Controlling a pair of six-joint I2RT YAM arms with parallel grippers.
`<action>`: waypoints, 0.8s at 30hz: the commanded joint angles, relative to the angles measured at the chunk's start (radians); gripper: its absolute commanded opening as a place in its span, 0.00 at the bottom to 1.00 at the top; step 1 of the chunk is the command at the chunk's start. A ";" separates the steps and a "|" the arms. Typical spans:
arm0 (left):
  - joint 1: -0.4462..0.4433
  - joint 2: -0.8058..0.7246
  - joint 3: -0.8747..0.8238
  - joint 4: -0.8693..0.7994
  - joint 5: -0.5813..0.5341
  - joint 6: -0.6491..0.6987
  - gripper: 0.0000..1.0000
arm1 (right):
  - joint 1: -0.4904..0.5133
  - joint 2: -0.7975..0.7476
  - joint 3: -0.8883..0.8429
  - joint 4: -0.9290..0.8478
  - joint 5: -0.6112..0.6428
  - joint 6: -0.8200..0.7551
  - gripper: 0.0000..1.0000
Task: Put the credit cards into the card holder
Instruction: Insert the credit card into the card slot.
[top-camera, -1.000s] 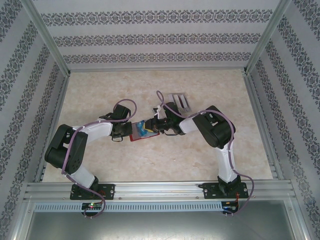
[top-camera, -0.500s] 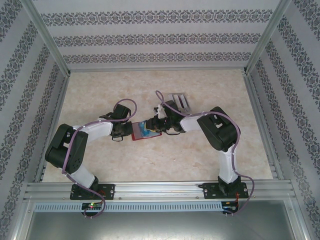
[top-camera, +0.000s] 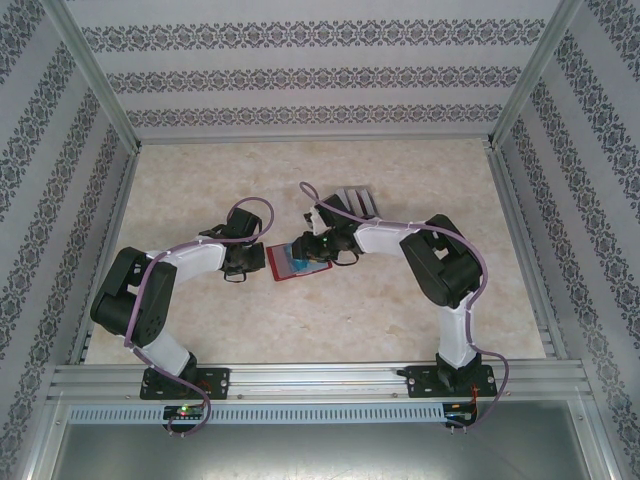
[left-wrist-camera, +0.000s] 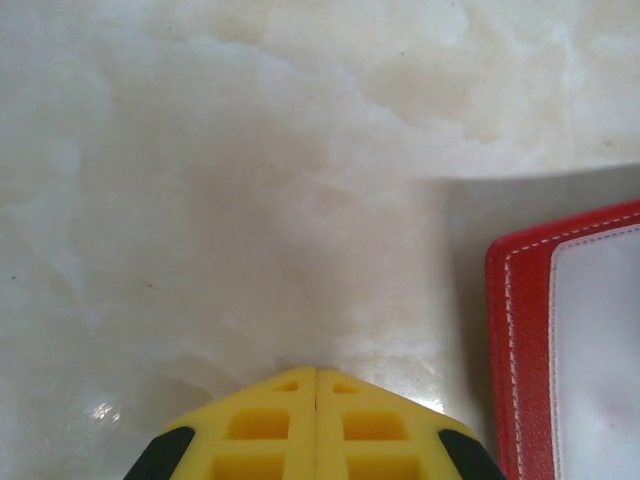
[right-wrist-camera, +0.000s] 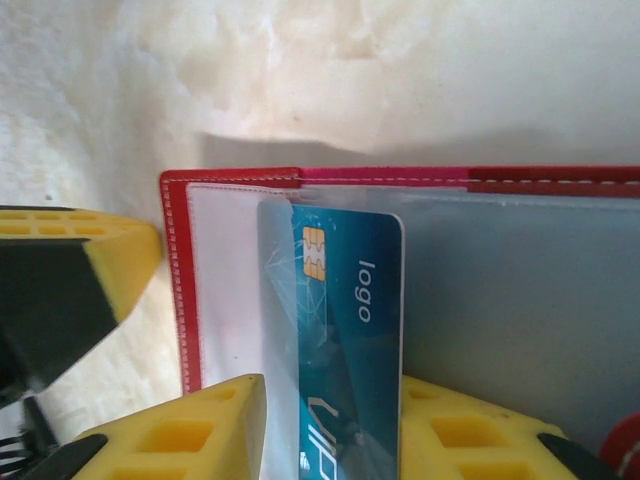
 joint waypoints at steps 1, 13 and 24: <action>0.005 0.103 -0.033 0.049 0.058 0.004 0.00 | 0.021 -0.032 0.040 -0.184 0.123 -0.077 0.37; 0.006 0.126 -0.043 0.081 0.113 -0.012 0.00 | 0.128 -0.025 0.208 -0.434 0.339 -0.150 0.45; 0.006 0.120 -0.051 0.088 0.133 -0.018 0.00 | 0.152 -0.011 0.250 -0.484 0.410 -0.162 0.46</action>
